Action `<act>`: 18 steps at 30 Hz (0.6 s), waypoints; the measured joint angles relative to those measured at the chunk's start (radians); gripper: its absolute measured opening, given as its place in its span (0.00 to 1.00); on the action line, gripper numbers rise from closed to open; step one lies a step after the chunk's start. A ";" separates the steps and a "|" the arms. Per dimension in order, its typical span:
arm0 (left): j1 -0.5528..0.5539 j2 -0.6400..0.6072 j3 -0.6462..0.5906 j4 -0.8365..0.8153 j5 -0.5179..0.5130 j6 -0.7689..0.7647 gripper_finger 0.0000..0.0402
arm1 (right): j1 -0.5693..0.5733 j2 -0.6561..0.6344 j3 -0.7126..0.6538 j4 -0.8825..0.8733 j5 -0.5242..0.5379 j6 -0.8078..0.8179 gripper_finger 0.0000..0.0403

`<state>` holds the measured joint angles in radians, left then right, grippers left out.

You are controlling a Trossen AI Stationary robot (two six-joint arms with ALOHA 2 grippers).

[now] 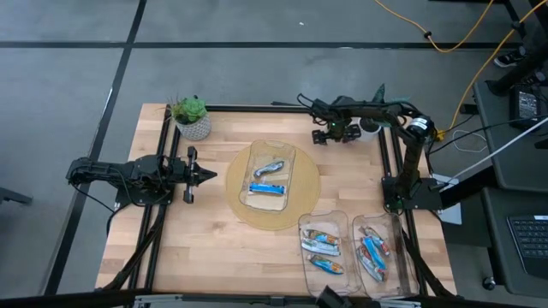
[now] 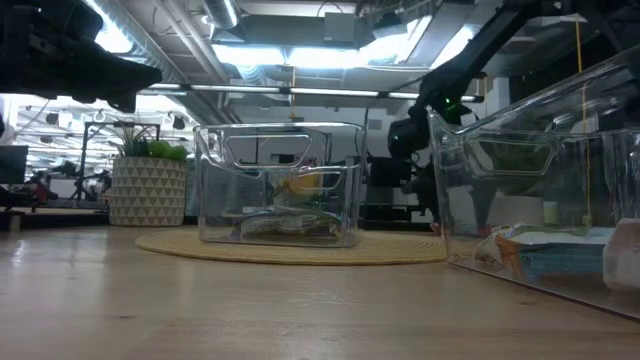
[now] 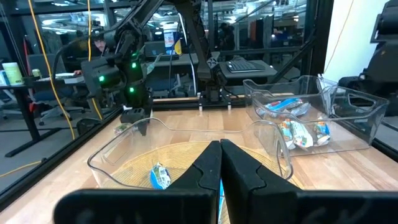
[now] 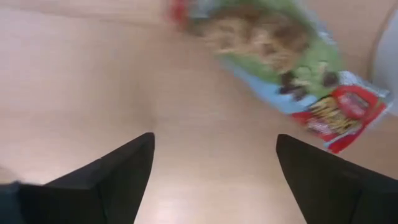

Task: Pick and place Granola Bars by type
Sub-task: Put the red granola bar pack into the bottom right transparent bin

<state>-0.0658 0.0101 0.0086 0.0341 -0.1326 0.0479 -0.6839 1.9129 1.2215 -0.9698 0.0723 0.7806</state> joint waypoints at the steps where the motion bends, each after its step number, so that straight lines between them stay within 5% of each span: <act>1: 0.000 0.000 0.000 0.000 0.000 0.000 0.00 | 0.006 -0.008 0.007 0.004 -0.003 0.000 0.84; 18: 0.000 0.000 0.000 0.000 0.000 0.000 0.00 | -0.016 -0.007 0.046 -0.023 0.116 0.033 0.84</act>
<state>-0.0658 0.0101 0.0086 0.0341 -0.1329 0.0479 -0.7000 1.9057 1.2678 -0.9926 0.1884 0.8135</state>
